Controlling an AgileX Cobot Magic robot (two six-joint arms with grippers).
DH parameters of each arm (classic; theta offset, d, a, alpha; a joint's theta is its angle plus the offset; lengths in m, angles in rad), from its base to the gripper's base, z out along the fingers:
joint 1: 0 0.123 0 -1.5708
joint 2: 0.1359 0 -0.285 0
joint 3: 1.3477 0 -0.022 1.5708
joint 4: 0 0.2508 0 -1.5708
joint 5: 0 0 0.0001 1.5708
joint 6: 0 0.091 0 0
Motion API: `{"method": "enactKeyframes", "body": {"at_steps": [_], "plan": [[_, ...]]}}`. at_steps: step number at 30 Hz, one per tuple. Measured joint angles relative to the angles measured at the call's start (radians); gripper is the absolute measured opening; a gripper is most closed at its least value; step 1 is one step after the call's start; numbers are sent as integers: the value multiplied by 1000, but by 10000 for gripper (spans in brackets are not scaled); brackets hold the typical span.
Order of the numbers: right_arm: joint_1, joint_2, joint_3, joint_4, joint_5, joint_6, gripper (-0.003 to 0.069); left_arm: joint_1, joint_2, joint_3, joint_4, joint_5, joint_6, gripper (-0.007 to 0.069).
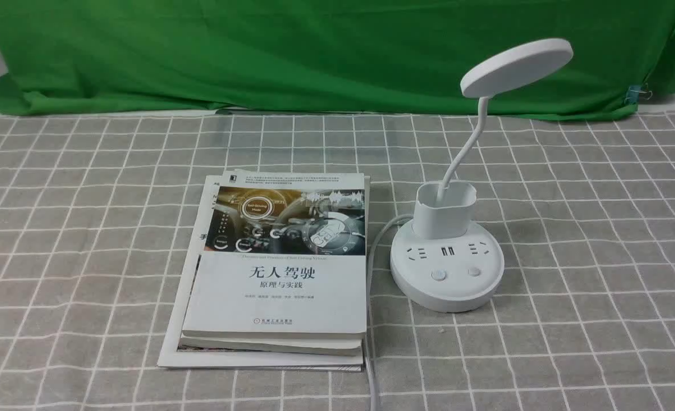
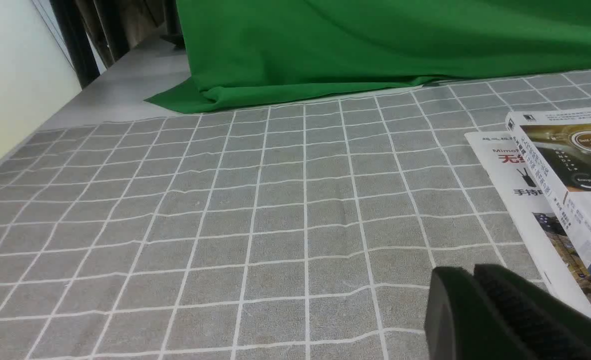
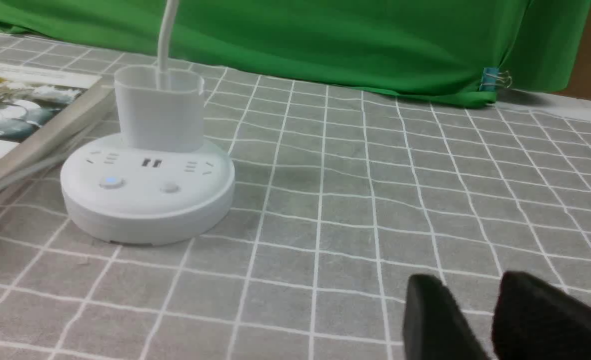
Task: Turn on the desk lamp on the grey coffee tablecloth with your hand.
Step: 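Press the button on the base of the white desk lamp with the right gripper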
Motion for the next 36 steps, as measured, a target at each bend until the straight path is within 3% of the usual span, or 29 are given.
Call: {"method": "enactKeyframes", "body": {"at_steps": [32,34,36], "plan": [[0,0,0,-3,-51,-26,242,0,0,0,0,0,-1,19],[0,0,0,-3,-66,-18,242,0,0,0,0,0,-1,19],[0,0,0,20,-92,106,242,0,0,0,0,0,-1,19]]}}
